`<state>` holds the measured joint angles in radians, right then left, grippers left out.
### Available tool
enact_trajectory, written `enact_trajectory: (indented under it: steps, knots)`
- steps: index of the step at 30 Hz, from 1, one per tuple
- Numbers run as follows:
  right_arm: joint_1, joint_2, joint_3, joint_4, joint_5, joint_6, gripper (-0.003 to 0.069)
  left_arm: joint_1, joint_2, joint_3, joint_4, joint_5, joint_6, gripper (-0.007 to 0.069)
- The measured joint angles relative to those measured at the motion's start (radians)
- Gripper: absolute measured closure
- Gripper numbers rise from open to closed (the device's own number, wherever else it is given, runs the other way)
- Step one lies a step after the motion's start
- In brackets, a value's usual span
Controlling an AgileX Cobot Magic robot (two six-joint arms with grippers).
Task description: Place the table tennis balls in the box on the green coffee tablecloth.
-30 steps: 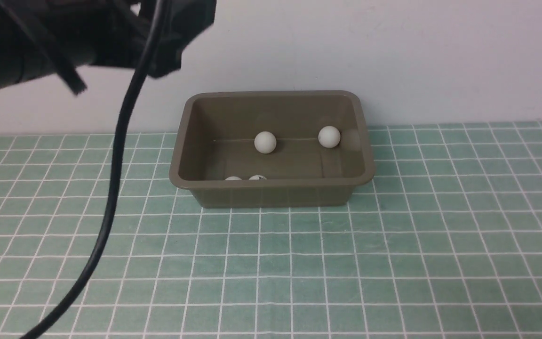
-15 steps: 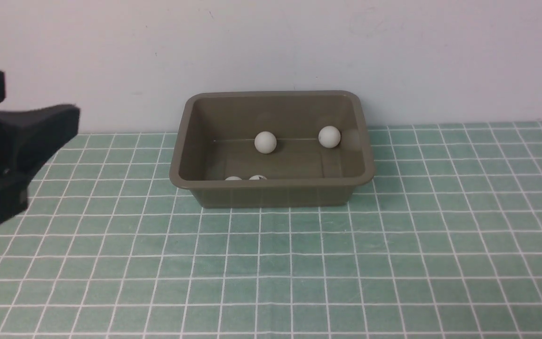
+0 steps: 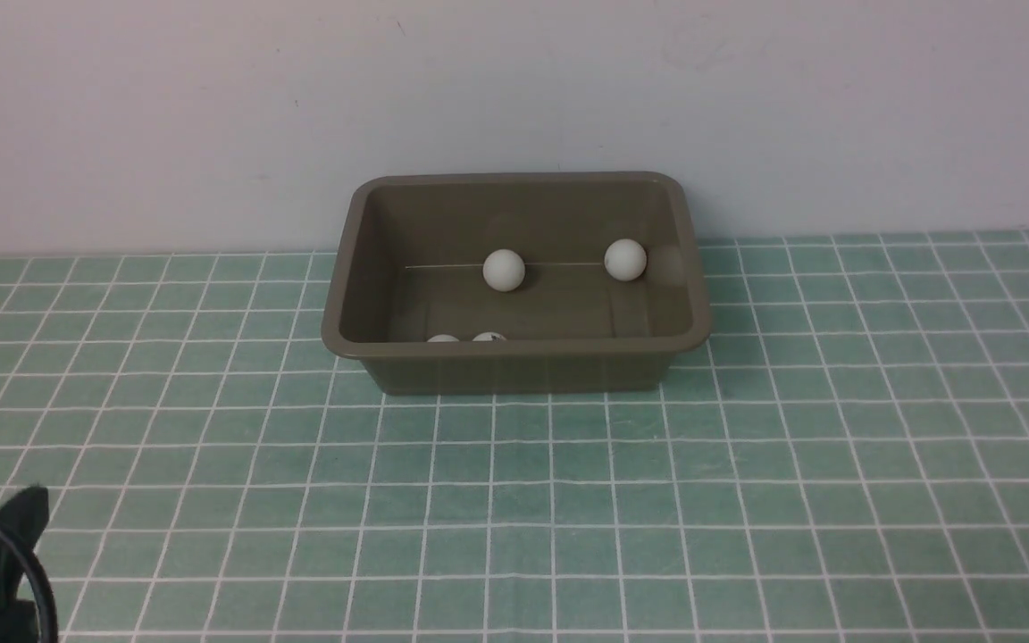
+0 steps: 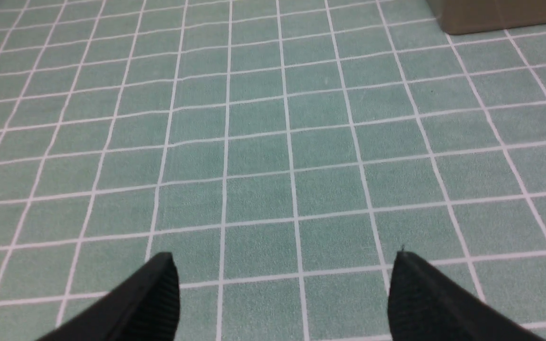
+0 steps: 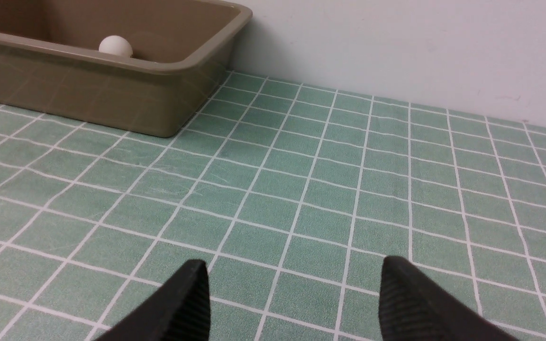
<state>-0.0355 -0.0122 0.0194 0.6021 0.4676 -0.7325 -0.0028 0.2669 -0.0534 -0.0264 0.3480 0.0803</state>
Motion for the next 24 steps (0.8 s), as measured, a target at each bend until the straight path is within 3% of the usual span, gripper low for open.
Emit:
enact_trajectory:
  steps: [24]
  knots:
    - [0.000,0.000,0.000,0.000,0.001,0.000,0.0218,0.000,-0.267,0.081,0.043,0.030,-0.005,0.0092]
